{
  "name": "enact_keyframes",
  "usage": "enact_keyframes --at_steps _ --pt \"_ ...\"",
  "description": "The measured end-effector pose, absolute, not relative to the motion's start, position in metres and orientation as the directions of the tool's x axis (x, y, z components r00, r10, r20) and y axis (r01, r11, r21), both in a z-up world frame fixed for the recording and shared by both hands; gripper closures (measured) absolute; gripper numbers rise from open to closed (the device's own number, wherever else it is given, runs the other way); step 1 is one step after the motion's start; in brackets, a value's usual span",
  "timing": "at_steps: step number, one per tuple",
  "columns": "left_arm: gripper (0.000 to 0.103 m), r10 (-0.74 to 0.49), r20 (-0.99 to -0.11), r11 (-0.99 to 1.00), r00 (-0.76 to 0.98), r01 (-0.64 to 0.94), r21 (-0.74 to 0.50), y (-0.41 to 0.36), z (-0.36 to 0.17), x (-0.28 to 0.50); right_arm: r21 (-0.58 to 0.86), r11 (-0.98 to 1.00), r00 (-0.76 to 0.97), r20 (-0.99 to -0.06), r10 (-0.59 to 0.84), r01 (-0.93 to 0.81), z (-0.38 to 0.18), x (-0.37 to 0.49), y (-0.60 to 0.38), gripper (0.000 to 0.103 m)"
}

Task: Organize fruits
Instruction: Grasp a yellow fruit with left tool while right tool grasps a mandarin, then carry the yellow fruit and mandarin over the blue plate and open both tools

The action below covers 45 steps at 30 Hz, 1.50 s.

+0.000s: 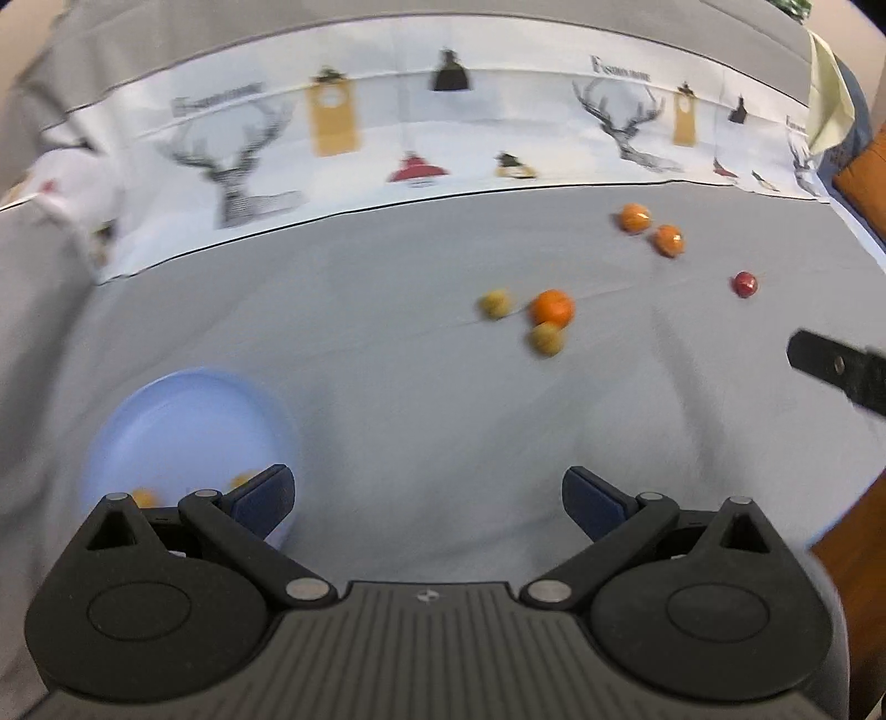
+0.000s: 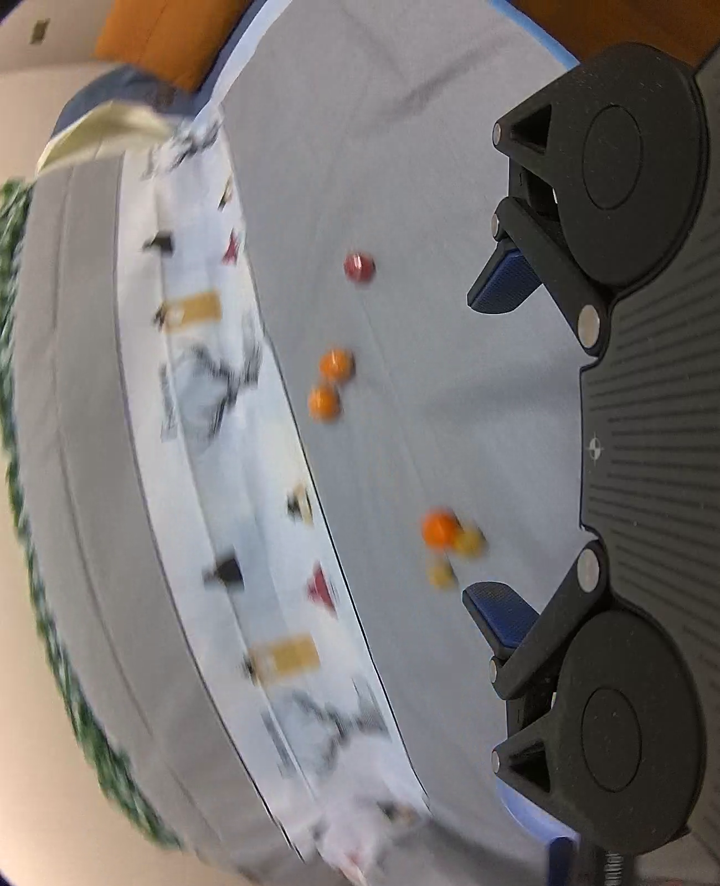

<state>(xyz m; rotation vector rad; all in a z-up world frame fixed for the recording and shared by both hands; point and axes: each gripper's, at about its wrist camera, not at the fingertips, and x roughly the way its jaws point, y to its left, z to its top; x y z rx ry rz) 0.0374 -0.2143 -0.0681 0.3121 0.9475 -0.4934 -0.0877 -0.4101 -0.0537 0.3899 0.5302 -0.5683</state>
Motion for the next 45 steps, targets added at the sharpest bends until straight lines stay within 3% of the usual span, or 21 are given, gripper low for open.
enact_keyframes --at_steps 7,16,19,25,27,28,29,31,37,45 --pt "0.0 -0.277 -0.859 0.851 0.43 0.525 -0.012 -0.301 -0.132 0.086 0.137 0.748 0.662 -0.586 -0.467 0.649 -0.099 0.0 -0.517 0.001" --pt "0.0 -0.194 -0.878 0.874 0.438 0.483 0.048 -0.344 -0.185 0.139 0.058 0.765 0.614 -0.636 -0.468 0.642 -0.176 0.116 -0.608 0.001" --pt "0.0 -0.194 -0.885 0.874 0.424 0.484 0.04 -0.349 -0.195 0.148 -0.01 0.741 0.572 -0.628 -0.527 0.672 -0.191 0.138 -0.622 0.001" --pt "0.001 -0.208 -0.872 0.862 0.443 0.504 0.05 -0.359 -0.195 0.148 0.002 0.734 0.607 -0.564 -0.561 0.68 -0.205 0.134 -0.622 0.001" --pt "0.032 -0.244 -0.868 0.841 0.433 0.54 0.033 -0.36 -0.188 0.141 0.001 0.736 0.607 -0.566 -0.558 0.677 -0.203 0.131 -0.623 0.002" --pt "0.063 -0.261 -0.864 0.819 0.43 0.573 0.038 -0.362 -0.184 0.134 -0.003 0.739 0.612 -0.558 -0.56 0.674 -0.202 0.13 -0.622 0.019" --pt "0.073 -0.269 -0.863 0.798 0.427 0.601 0.049 -0.364 -0.181 0.129 0.002 0.755 0.634 -0.544 -0.55 0.656 -0.2 0.128 -0.619 0.045" --pt "0.073 -0.294 -0.853 0.785 0.431 0.618 0.041 -0.363 -0.176 0.123 -0.046 0.781 0.643 -0.538 -0.545 0.623 -0.195 0.128 -0.609 0.069" --pt "0.073 -0.316 -0.844 0.783 0.434 0.621 0.027 -0.351 -0.153 0.111 -0.03 0.773 0.622 -0.575 -0.532 0.634 -0.173 0.108 -0.592 0.069" --pt "0.073 -0.306 -0.833 0.811 0.46 0.585 0.025 -0.261 -0.082 0.069 0.119 0.812 0.751 -0.474 -0.46 0.572 -0.086 0.017 -0.514 0.069"
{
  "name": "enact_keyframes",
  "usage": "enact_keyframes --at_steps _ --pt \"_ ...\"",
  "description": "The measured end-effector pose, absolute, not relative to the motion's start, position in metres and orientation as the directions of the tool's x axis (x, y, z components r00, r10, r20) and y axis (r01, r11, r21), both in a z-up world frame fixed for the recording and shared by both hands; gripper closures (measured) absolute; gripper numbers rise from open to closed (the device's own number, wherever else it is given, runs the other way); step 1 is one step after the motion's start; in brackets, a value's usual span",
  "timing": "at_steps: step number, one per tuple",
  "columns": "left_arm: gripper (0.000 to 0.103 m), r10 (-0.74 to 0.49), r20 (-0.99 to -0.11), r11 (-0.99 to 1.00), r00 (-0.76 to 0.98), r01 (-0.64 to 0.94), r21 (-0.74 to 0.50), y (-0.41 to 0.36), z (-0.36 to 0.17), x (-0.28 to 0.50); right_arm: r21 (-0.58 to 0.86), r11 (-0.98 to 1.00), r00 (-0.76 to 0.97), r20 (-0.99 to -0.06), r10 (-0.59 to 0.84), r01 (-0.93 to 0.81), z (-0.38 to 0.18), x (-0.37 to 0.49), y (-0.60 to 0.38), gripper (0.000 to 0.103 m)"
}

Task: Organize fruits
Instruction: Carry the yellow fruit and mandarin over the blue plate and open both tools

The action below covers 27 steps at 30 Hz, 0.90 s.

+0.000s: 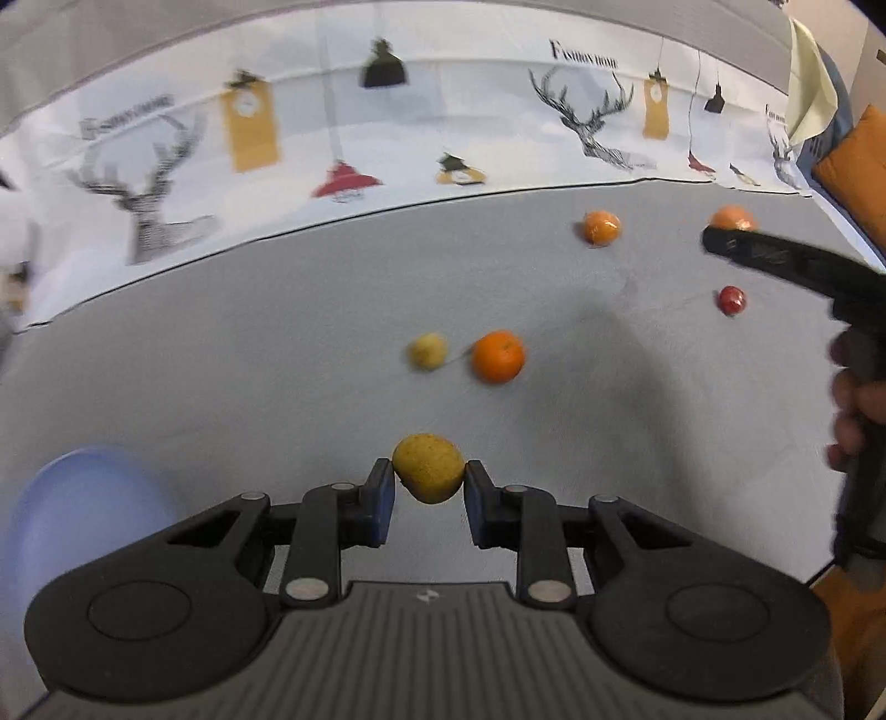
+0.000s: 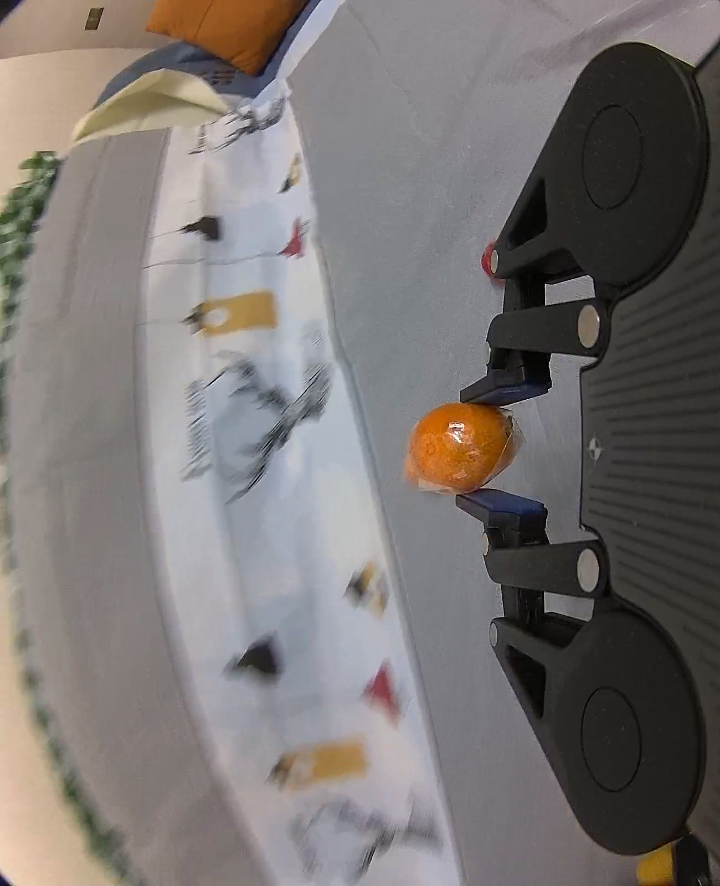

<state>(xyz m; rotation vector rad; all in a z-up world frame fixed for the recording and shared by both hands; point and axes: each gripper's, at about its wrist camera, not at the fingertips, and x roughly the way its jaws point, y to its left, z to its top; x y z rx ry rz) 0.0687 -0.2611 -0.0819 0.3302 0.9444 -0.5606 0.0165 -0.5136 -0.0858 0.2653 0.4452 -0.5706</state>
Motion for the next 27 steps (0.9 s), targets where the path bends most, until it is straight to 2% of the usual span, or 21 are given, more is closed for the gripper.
enact_keyframes --at_steps 6,9,14,22,27 --pt "0.073 -0.233 -0.82 0.832 0.522 0.543 0.109 -0.168 -0.039 0.02 0.141 0.904 0.855 -0.411 -0.316 0.403 -0.036 -0.044 -0.403 0.069" --pt "0.073 -0.186 -0.818 0.857 0.545 0.497 0.137 -0.122 -0.025 -0.001 0.152 0.943 0.885 -0.415 -0.21 0.295 -0.023 -0.069 -0.347 0.069" --pt "0.073 -0.173 -0.808 0.888 0.563 0.444 0.12 -0.057 -0.006 -0.031 0.177 0.973 0.893 -0.448 -0.055 0.148 -0.011 -0.097 -0.263 0.069" --pt "0.073 -0.186 -0.771 0.92 0.609 0.383 0.08 0.007 0.012 -0.065 0.117 0.993 0.881 -0.47 0.063 -0.009 -0.001 -0.13 -0.164 0.069" --pt "0.073 -0.2 -0.748 0.943 0.633 0.331 0.028 0.035 0.019 -0.08 0.058 0.997 0.884 -0.463 0.073 -0.052 0.008 -0.137 -0.14 0.069"
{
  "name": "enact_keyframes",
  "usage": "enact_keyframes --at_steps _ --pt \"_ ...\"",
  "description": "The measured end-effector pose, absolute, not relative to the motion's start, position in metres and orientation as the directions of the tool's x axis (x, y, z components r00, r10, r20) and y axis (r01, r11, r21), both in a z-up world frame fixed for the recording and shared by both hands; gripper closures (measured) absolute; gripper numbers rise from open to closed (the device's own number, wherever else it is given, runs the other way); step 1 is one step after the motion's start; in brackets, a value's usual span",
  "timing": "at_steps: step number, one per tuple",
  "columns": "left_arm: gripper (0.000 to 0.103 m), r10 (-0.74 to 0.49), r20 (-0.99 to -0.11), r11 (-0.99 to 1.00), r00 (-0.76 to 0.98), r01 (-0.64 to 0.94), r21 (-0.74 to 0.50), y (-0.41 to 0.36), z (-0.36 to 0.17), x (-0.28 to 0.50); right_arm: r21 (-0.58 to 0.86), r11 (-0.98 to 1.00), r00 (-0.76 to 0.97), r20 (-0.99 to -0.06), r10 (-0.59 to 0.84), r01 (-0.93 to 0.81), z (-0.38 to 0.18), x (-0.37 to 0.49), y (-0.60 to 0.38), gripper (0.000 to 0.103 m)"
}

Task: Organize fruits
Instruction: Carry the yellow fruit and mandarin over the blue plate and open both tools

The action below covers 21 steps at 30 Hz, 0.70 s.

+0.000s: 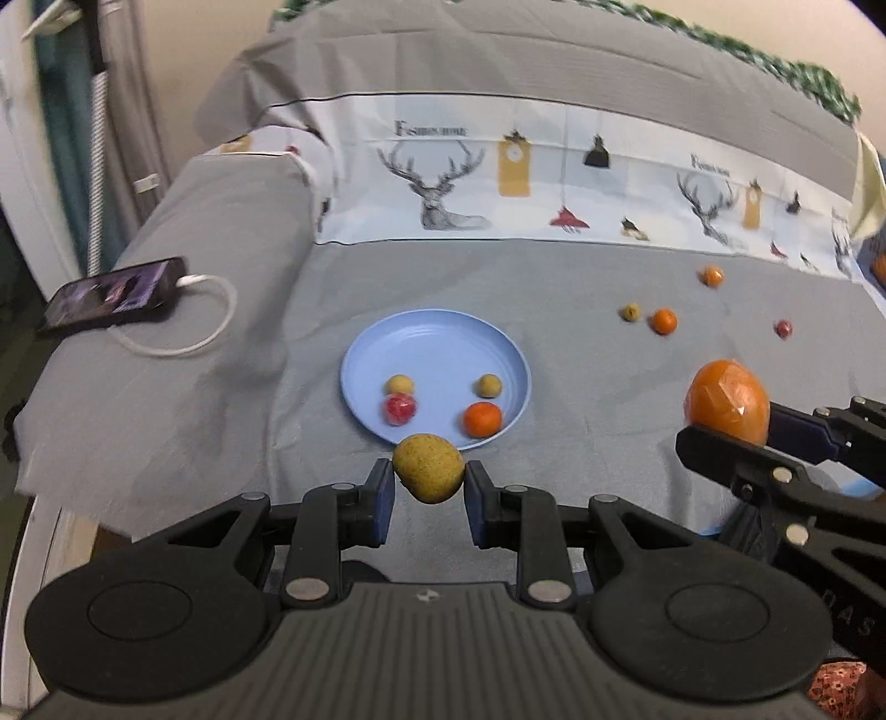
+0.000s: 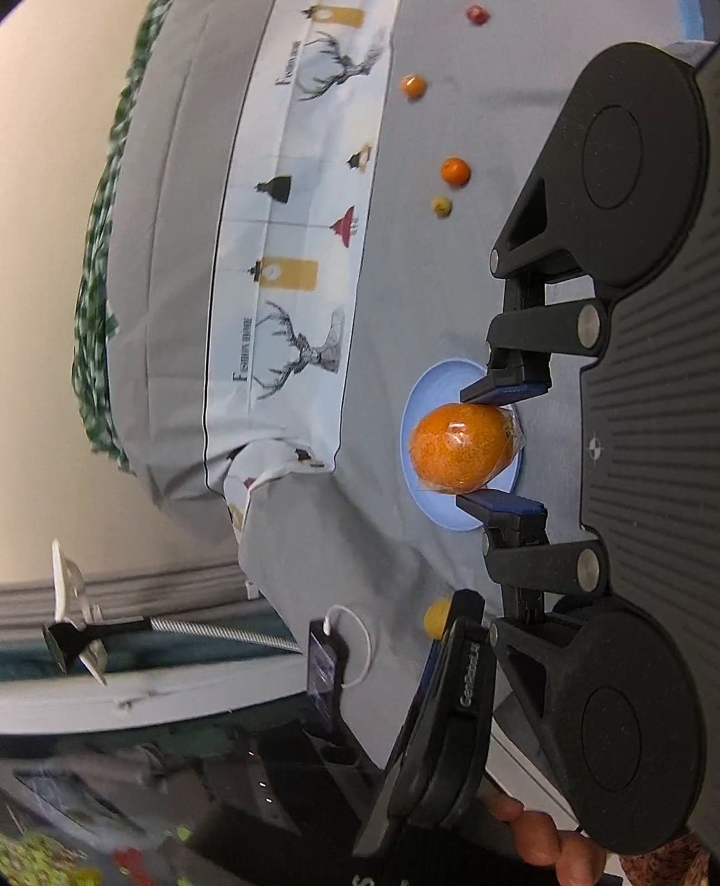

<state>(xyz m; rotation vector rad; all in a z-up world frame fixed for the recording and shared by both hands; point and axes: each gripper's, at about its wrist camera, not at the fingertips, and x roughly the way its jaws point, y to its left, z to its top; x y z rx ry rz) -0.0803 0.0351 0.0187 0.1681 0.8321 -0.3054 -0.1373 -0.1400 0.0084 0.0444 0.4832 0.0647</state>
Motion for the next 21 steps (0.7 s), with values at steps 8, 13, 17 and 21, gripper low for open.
enact_keyframes --at_steps 8,13,17,21 --pt "0.073 -0.196 -0.743 0.957 0.64 0.292 -0.001 0.05 0.019 -0.093 0.037 0.997 0.885 -0.459 0.074 -0.064 0.009 -0.15 -0.132 0.069" --pt "0.073 -0.207 -0.735 0.952 0.646 0.305 0.0 0.048 0.019 -0.101 0.045 0.997 0.884 -0.461 0.071 -0.056 0.007 -0.151 -0.133 0.069" --pt "0.073 -0.203 -0.738 0.953 0.644 0.304 0.003 0.048 0.018 -0.1 0.046 0.997 0.884 -0.463 0.072 -0.057 0.006 -0.15 -0.133 0.069" --pt "0.073 -0.204 -0.747 0.952 0.633 0.307 0.001 0.047 0.015 -0.098 0.049 0.997 0.882 -0.465 0.074 -0.058 0.006 -0.15 -0.133 0.069"
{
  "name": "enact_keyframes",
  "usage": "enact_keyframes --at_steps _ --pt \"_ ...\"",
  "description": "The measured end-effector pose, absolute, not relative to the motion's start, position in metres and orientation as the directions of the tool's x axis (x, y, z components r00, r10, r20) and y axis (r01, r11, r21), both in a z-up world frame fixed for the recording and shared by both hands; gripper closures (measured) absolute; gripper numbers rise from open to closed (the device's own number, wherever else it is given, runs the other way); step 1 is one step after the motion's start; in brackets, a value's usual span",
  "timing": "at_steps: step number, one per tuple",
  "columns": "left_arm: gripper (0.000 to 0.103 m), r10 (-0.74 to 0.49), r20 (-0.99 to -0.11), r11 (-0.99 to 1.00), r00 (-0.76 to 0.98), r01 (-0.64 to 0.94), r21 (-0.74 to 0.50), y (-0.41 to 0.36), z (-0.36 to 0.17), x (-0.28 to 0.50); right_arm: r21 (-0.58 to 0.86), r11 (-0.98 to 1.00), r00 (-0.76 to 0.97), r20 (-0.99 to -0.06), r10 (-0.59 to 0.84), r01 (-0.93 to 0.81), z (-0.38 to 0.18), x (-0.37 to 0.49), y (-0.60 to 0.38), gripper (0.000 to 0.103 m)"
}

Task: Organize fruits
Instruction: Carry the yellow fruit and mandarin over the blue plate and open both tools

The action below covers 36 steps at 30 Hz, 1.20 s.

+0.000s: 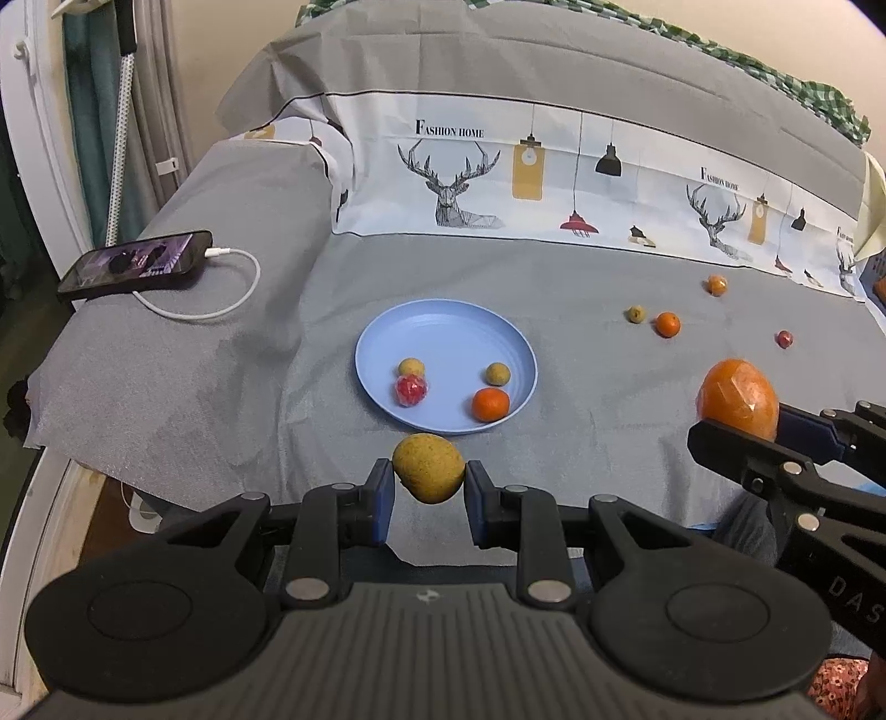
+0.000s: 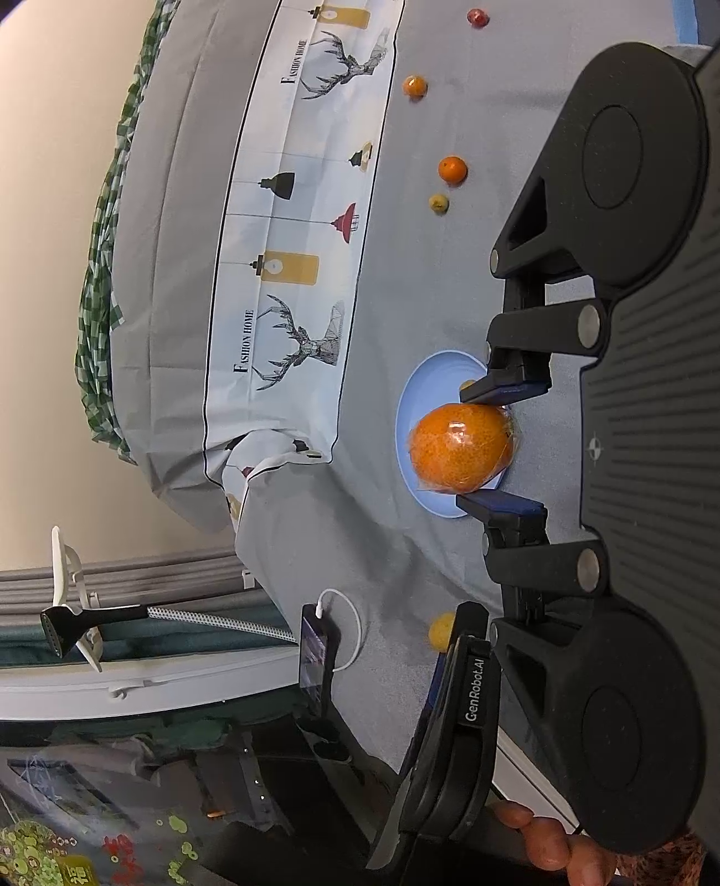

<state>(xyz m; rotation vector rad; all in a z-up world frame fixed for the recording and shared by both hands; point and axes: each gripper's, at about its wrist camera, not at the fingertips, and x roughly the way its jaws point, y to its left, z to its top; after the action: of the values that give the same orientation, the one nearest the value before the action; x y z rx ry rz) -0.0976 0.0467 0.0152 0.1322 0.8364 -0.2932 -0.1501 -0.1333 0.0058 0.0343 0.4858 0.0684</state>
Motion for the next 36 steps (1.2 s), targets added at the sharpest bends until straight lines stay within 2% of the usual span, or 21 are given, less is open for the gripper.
enact_keyframes --at_steps 27,36 --pt "0.073 -0.21 -0.796 0.948 0.568 0.317 -0.024 0.043 -0.008 -0.078 0.073 0.997 0.846 -0.53 0.064 -0.03 -0.01 -0.129 -0.136 0.069" --pt "0.073 -0.198 -0.797 0.956 0.571 0.294 -0.027 0.043 -0.007 -0.04 0.053 0.999 0.827 -0.562 0.026 0.004 -0.02 -0.103 -0.145 0.069"
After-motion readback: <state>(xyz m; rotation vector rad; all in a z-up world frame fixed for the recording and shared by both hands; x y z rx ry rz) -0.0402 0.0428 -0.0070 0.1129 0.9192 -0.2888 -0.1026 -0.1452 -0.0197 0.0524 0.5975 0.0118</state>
